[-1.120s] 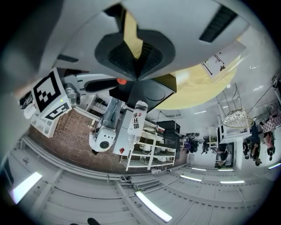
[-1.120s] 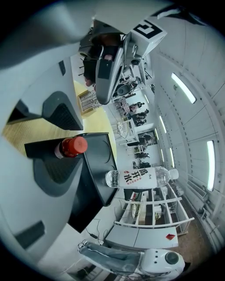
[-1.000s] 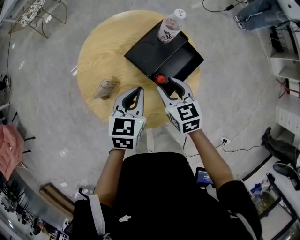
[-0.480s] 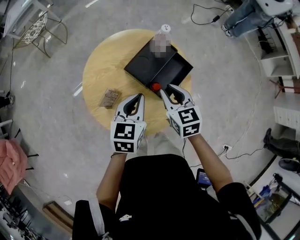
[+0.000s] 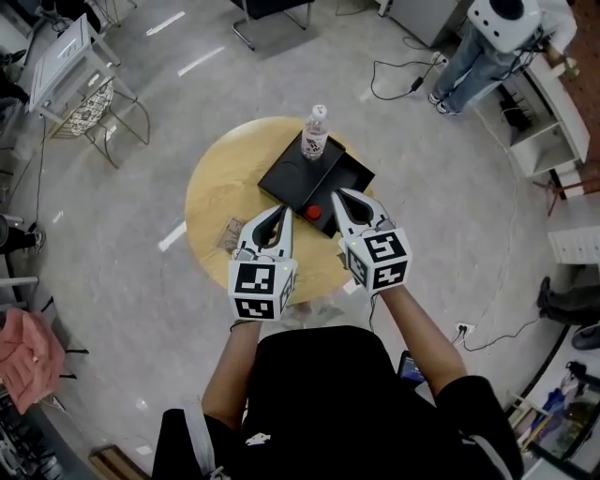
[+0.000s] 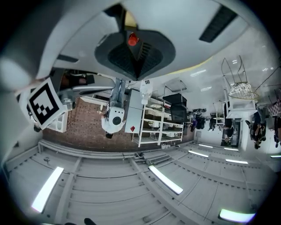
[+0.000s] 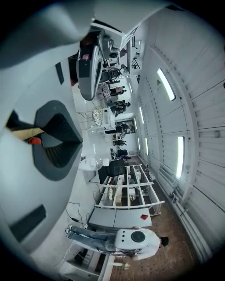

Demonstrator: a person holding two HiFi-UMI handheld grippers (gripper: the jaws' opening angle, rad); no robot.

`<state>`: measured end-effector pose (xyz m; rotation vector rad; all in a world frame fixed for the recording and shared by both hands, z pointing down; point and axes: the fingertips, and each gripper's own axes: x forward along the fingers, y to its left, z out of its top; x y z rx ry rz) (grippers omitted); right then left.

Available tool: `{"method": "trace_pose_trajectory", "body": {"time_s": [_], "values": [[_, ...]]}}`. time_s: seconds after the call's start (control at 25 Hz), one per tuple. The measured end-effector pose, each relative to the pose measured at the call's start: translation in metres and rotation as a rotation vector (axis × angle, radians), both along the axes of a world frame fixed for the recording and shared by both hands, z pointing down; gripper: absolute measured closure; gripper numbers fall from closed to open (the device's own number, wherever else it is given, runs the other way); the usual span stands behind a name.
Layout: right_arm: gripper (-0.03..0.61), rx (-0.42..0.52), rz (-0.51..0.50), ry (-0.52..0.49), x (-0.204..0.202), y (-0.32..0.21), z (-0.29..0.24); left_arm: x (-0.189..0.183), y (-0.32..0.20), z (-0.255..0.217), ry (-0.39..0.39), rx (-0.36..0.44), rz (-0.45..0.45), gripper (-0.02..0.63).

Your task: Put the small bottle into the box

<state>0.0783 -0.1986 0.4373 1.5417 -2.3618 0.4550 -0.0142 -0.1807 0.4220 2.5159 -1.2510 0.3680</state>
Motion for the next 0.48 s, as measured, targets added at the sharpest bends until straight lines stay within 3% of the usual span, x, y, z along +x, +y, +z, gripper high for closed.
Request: {"method": "trace_pose_trajectory", "body": {"time_s": [0.48], "values": [[0.577,0.152,-0.025,0.008,-0.009,0.009,-0.092,-0.003,0.005,-0.089,0.024,0.163,-0.008,0.603]]}}
